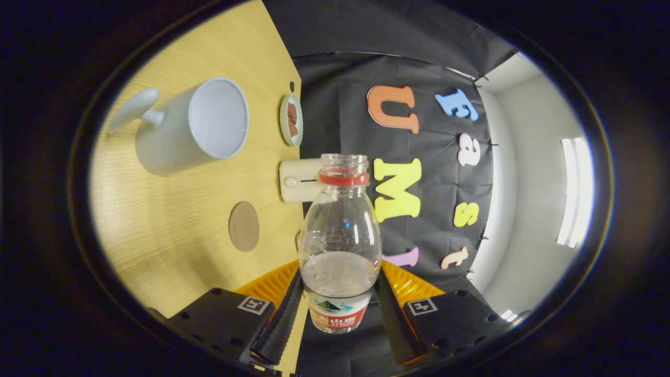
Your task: Take the bottle from table, then pour the juice into the cup, finally place the bottle on the coaster
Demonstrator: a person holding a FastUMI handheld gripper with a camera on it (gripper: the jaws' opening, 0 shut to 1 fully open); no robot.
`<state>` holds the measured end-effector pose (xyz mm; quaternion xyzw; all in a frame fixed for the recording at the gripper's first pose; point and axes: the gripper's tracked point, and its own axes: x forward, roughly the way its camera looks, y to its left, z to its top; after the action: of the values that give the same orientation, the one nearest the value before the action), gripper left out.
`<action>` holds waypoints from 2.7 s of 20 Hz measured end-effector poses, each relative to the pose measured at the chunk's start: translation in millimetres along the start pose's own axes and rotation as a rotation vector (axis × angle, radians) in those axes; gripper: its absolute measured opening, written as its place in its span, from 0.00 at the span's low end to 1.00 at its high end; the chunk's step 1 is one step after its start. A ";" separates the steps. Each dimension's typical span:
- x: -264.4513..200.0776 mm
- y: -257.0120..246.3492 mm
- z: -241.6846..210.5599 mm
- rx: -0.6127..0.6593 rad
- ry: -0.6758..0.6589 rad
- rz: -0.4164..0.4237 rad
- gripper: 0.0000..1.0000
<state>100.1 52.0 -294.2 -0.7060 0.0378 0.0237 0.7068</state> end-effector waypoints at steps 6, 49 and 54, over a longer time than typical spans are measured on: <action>-1.5 -8.9 5.8 -0.110 -0.022 -0.018 0.80; -8.8 -21.3 17.1 -0.258 -0.037 -0.080 0.80; -8.4 -23.3 19.3 -0.285 -0.038 -0.080 0.80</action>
<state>94.2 71.4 -270.2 -0.7995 -0.0077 0.0139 0.6005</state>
